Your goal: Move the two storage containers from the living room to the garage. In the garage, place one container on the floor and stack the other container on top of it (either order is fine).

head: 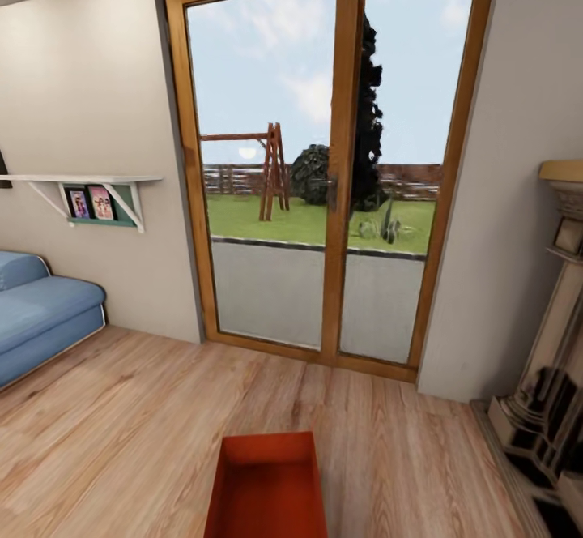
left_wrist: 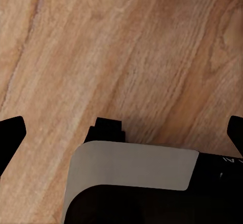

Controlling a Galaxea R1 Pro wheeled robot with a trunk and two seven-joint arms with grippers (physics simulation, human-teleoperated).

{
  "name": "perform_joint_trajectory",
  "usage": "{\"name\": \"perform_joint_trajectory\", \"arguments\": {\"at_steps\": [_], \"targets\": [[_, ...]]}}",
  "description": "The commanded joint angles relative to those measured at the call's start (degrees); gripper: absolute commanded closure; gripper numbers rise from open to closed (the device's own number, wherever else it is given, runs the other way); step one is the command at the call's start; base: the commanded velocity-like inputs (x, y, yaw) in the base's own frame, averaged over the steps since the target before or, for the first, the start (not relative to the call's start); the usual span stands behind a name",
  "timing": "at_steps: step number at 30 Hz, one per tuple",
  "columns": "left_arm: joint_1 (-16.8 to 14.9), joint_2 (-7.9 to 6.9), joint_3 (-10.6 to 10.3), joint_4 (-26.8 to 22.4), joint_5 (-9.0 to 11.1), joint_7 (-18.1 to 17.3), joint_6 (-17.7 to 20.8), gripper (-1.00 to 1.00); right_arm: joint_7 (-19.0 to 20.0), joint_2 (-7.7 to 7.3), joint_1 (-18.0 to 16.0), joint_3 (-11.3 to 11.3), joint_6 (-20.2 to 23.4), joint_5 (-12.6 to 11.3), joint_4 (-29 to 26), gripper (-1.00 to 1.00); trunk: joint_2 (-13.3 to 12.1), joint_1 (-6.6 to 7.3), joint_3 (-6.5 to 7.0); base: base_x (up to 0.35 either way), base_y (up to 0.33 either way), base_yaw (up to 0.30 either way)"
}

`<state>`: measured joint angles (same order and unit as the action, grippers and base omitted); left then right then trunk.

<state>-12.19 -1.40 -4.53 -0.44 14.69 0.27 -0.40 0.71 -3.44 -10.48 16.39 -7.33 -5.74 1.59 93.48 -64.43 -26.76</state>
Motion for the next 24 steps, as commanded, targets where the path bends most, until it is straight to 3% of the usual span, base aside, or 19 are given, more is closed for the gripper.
{"name": "perform_joint_trajectory", "arguments": {"at_steps": [1,24], "targets": [[0.0,0.00,-0.5,0.0,0.5,0.0,0.0,-1.00,0.1,0.01,-0.1,0.5,-0.3,-0.6,0.2,-1.00,0.0,-0.01,-0.06,0.169,0.000,0.000],[0.0,0.00,-0.5,0.0,0.5,0.1,-0.1,-1.00,0.1,0.19,-0.1,0.7,-0.3,-0.6,0.2,-1.00,0.0,-0.01,-0.06,0.149,0.000,0.000]]}}
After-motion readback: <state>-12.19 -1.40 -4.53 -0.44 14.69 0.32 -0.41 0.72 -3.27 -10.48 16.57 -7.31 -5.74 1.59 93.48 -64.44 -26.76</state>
